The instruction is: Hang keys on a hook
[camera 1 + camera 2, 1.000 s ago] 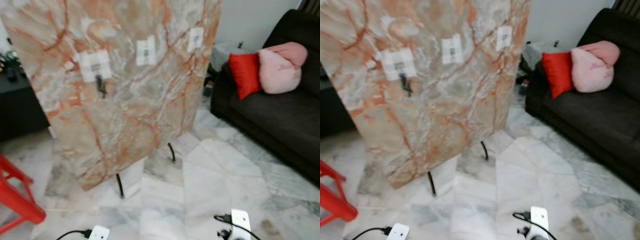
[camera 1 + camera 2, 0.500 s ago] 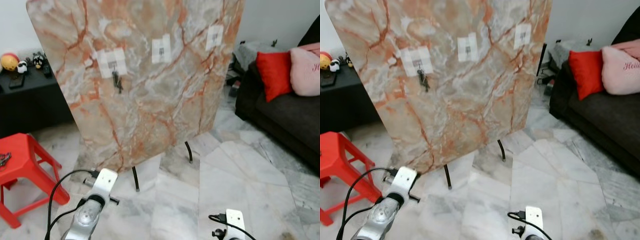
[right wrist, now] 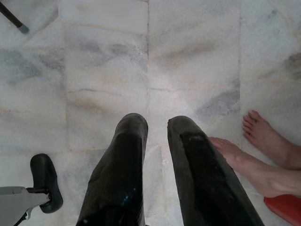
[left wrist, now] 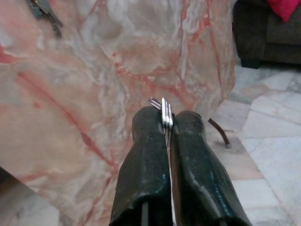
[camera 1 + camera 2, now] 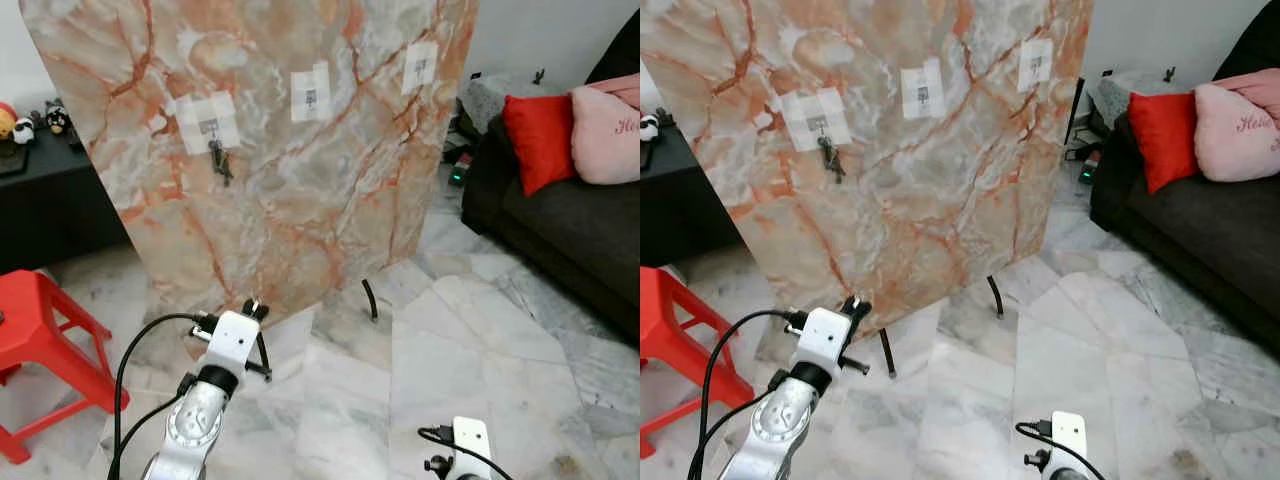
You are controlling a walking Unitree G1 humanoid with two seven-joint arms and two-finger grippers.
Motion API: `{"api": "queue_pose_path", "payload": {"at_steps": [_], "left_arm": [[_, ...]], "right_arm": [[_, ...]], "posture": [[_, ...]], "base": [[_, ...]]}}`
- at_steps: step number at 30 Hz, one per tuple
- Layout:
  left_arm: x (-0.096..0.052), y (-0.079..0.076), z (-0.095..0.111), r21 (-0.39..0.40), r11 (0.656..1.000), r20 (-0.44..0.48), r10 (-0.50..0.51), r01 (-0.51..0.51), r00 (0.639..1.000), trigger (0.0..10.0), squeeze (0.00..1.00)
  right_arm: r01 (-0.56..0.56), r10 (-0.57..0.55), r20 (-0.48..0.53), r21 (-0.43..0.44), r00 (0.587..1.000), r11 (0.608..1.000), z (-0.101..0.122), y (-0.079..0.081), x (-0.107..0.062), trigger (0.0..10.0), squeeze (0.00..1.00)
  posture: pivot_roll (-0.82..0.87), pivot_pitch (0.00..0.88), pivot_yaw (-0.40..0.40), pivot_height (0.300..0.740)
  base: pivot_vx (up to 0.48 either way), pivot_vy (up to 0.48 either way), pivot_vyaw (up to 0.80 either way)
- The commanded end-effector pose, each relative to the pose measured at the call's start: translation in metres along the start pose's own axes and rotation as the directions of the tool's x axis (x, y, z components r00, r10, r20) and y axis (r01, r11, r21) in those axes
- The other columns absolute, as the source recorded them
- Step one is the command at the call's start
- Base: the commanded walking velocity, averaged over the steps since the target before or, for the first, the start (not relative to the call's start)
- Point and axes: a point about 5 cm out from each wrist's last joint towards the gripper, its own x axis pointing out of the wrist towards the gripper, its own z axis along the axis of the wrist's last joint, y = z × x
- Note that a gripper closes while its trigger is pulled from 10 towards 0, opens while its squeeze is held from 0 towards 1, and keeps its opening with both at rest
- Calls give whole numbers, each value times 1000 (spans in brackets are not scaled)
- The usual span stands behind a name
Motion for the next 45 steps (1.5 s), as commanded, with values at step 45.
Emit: {"api": "queue_pose_path", "payload": {"at_steps": [45], "left_arm": [[6,-7,19,81,997,8,5,-6,1000,10000,0]], "right_arm": [[-13,13,6,11,1000,1000,0,-4,-1,10000,0]], "posture": [[7,0,-77,740]], "base": [[199,0,-384]]}}
